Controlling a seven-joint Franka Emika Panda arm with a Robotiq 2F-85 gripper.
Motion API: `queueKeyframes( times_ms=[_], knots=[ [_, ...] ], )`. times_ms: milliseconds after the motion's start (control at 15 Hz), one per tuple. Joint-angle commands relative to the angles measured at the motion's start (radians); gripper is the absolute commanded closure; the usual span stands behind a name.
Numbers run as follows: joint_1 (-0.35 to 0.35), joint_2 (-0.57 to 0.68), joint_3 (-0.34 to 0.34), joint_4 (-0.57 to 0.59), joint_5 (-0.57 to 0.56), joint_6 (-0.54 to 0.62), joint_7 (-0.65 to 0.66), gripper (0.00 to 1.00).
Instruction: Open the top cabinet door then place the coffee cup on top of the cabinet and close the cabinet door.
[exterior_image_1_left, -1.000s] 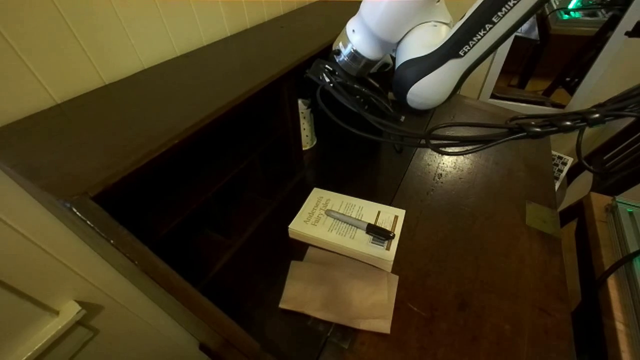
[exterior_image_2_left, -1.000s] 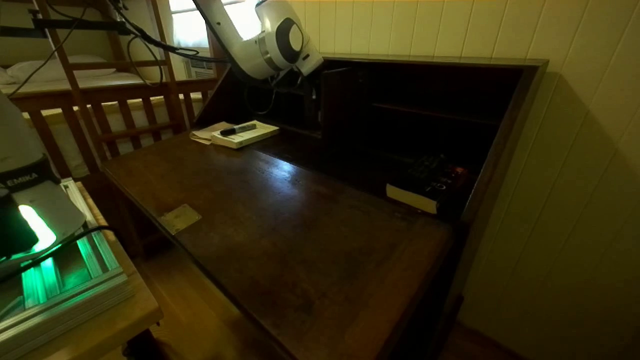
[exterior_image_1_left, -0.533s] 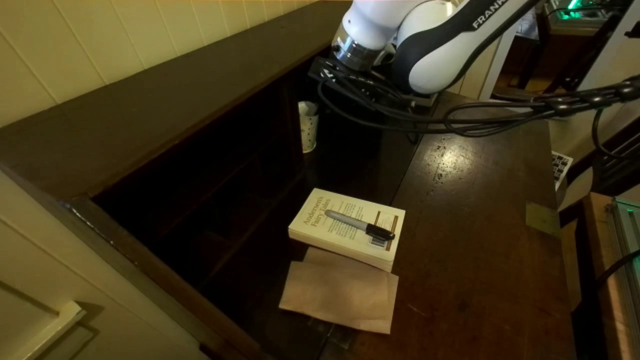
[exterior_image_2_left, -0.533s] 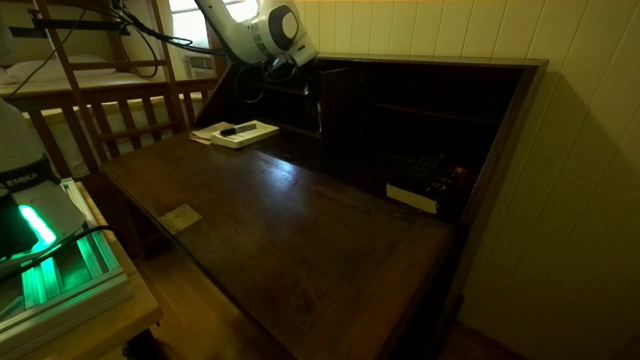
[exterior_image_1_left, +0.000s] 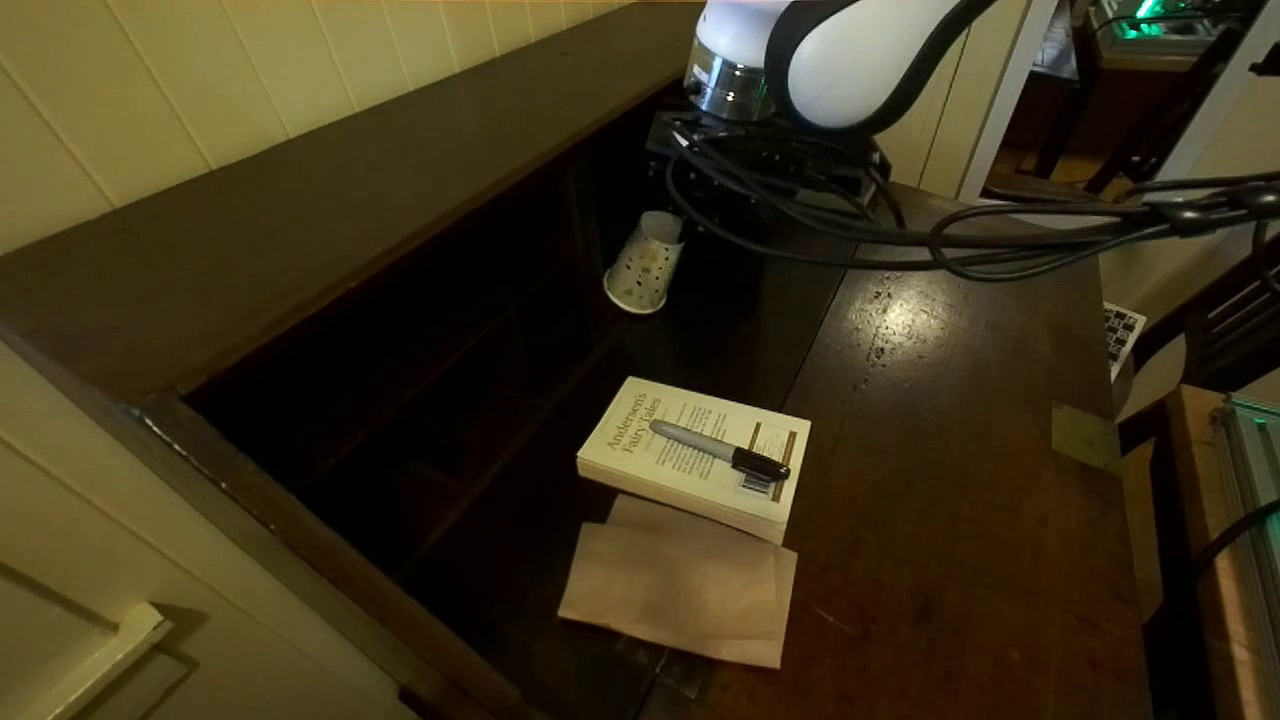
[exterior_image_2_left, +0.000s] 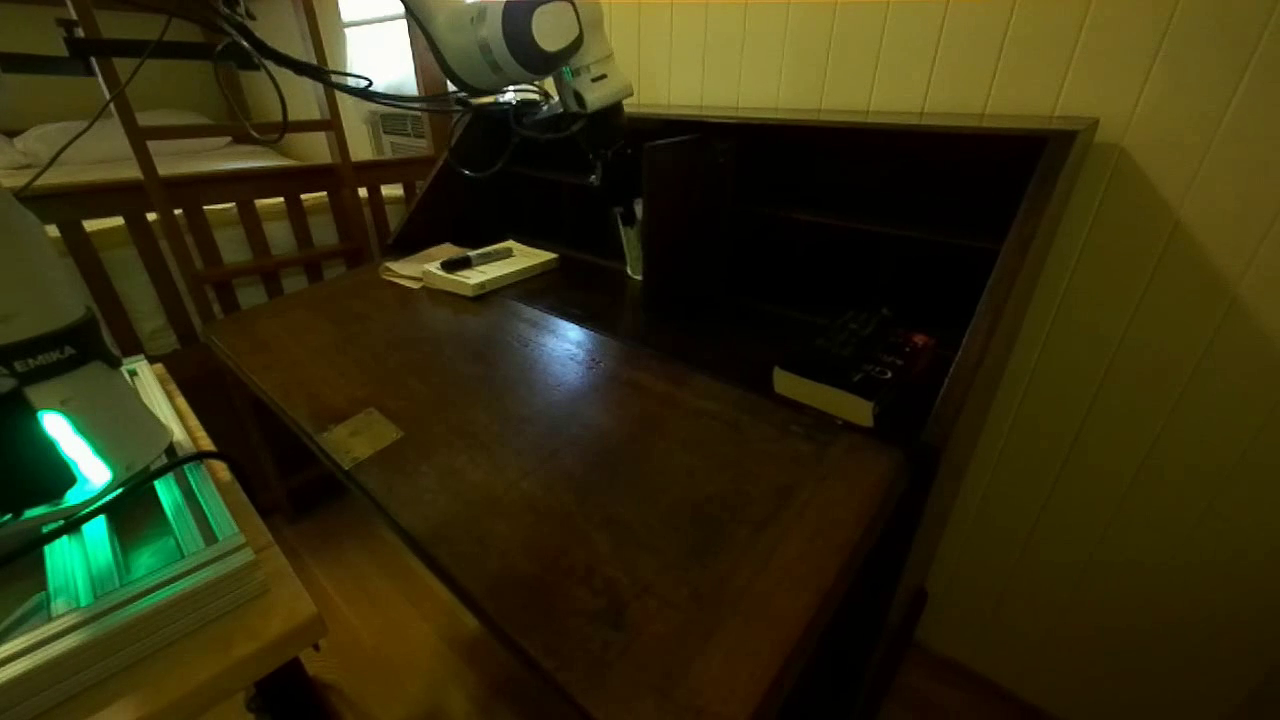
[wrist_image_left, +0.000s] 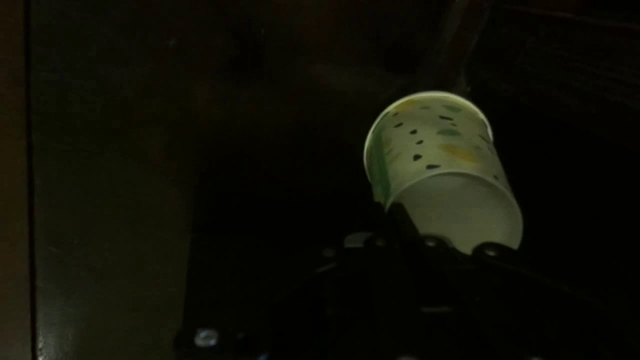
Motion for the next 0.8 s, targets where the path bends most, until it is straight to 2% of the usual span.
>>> queueKeyframes(
  times_ms=[0,267,467,733],
  knots=[
    [0.14,-0.082,-0.139,-0.042,0.07,-0.061,-0.071,0.98],
    [0.226,-0.127,-0.215,-0.063,0.042,-0.087,-0.092,0.98],
    [0.253,-0.156,-0.22,-0.095,0.052,-0.095,-0.142,0.98],
    [0.255,-0.196,-0.2,-0.15,0.104,-0.091,-0.241,0.98]
  ],
)
